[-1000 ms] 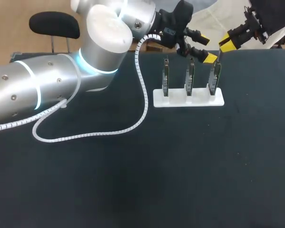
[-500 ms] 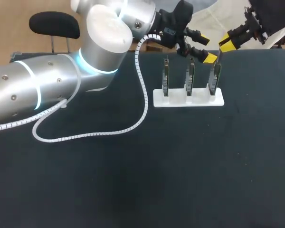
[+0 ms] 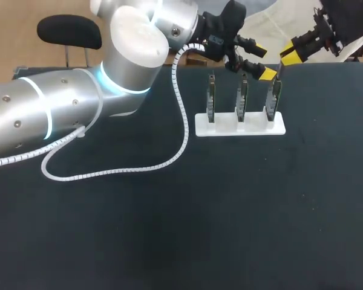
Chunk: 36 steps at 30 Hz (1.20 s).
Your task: Pick up the optical module with the left hand, and insert it into the network port with the right hand.
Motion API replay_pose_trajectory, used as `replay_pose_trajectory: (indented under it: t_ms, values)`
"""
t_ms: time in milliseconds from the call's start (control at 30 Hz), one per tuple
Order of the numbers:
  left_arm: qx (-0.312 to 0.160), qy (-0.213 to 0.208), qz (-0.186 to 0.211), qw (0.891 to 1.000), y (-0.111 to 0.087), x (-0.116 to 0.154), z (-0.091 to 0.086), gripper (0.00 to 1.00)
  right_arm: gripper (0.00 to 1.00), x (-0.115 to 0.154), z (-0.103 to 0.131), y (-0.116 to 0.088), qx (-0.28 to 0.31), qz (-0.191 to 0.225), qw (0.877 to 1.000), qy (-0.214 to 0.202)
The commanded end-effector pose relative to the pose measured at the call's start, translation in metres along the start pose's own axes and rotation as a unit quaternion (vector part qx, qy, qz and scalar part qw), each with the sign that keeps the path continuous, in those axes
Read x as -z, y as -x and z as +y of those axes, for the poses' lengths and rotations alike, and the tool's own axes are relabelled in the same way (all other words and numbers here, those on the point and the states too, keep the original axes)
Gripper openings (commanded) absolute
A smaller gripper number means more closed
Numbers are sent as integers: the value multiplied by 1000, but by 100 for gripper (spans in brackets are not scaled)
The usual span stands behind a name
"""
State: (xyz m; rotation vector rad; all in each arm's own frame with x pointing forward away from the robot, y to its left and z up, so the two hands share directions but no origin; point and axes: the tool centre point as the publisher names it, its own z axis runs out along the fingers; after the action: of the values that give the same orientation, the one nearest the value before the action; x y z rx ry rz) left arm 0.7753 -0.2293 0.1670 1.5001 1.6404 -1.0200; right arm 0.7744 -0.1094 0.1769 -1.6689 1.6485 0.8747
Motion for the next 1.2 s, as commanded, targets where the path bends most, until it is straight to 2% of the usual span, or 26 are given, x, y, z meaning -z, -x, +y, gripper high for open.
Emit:
replay_pose_trajectory:
  t_ms: [33, 633, 1200]
  values:
    - [-1, -3, 1, 1000, 1, -1, 3, 100, 0, -2, 4, -1, 1, 0, 1000, -3]
    - [-1, -3, 1, 1000, 1, -1, 3, 100, 0, -3, 3, -6, 2, 8, 1000, -8]
    - [-1, -3, 1, 1000, 1, -1, 3, 100, 0, 0, 3, -2, 5, 3, 1000, -13]
